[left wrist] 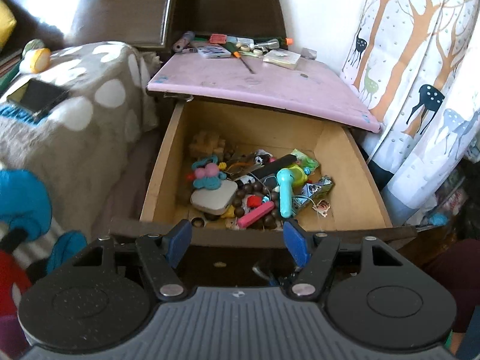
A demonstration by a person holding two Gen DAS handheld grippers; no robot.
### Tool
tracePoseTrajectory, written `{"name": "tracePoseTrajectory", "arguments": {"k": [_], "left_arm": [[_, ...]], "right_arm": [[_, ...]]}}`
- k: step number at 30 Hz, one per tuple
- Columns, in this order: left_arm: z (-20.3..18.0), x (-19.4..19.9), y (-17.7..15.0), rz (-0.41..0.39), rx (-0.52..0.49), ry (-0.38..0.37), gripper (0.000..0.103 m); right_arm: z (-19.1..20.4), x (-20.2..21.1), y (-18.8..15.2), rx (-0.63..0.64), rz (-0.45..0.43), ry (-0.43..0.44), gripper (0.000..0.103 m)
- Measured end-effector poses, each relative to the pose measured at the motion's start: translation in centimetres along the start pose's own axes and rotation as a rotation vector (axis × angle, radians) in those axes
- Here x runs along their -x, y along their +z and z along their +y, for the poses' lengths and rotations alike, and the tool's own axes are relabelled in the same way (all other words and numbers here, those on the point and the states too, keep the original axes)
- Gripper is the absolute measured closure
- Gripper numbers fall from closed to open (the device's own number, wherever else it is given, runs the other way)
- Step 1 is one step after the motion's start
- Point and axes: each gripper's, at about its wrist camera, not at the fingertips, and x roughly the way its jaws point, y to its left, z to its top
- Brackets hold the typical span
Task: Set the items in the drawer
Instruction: 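Push the top drawer closed with the right tool on its handle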
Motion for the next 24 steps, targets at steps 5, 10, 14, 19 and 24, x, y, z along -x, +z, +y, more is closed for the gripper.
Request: {"name": "tracePoseTrajectory", "arguments": {"k": [5,10,14,19,24], "left_arm": [[0.6,0.9,-1.1,-0.03,0.005,-0.009,0.036],[0.5,1.5,-1.9,-0.059,-0.043,-0.011,0.036],[0.6,1.0,-2.3,-0.062,-0.053,-0.023,0.036],[1.1,0.3,-2.4,-0.055,-0.06,-0.027,0.036],[1.7,-0.7,-2.5,-0.041,-0.049,-0.041,0.036]], "right_arm": [[-0.2,0.0,0.0,0.006,0.002,-0.031,0.1],[-0.4,0.3,-0.3,0.008,-0.012,-0.05,0.103],[-0.8,0.7,-0.6,-0.009,-0.021,-0.053,0.103],[-2.1,0.9,-0.7,-0.055,-0.022,-0.03,0.103],[-4.0,0.1,-0.6,-0.099,-0.024,-0.043,0.103]]}}
